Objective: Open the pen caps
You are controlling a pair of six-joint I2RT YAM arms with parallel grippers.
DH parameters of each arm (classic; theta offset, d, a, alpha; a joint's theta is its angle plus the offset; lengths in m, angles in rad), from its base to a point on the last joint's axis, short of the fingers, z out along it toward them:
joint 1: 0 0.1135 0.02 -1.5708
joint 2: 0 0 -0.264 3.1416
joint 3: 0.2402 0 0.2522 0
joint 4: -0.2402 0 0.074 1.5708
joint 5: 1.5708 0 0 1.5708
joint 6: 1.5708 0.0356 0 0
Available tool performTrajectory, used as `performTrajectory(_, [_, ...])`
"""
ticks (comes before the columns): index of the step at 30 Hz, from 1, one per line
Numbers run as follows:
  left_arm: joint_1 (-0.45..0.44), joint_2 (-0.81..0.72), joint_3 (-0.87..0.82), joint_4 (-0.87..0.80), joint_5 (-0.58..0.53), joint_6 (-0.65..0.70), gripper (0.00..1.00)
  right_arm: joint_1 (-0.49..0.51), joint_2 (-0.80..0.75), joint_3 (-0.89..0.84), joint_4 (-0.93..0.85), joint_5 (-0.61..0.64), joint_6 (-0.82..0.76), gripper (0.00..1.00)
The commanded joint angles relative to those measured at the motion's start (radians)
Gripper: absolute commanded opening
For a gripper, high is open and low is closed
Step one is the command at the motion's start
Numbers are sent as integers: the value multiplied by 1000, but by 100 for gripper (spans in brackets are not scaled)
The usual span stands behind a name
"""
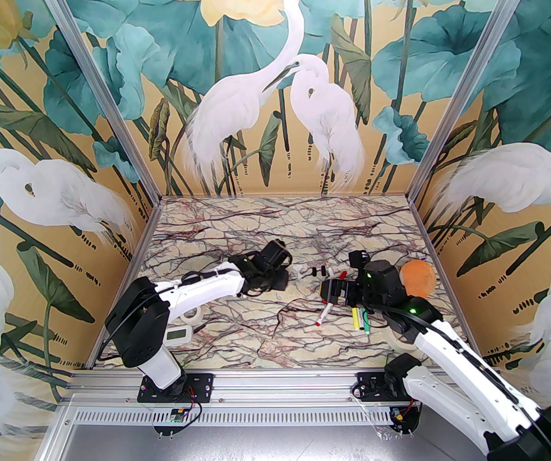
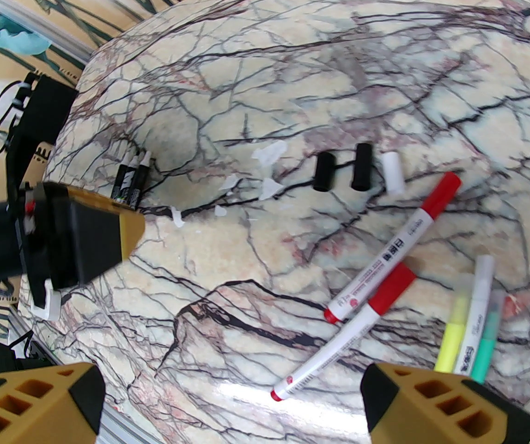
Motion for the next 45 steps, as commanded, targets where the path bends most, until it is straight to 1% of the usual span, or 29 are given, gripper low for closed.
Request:
performTrajectory(1, [-17,30,3,151,169,-19,32,6,-49,40,-97,73,33,100])
performTrajectory(3, [-19,69,22,196,222,-24,32,6,-74,47,-132,91,39,100])
performTrajectory(9, [-50,210,127,241,300,-5,31,4,-135,68,-207,135,55,100])
performTrajectory(13, [-72,300,215,215,310,10,31,5,-160,75,-231,155,60,100])
performTrajectory(21, [-93,441,349,139,301,58,31,5,-167,74,-241,156,62,100])
performTrajectory(28, [-100,516,431,49,246,115,31,5,-166,72,-238,155,62,100])
performTrajectory(41, [-103,605,529,-41,270,187,32,6,-170,62,-240,153,64,100])
performTrajectory(45, [-104,623,559,-88,254,216,32,5,-168,61,-238,153,65,100])
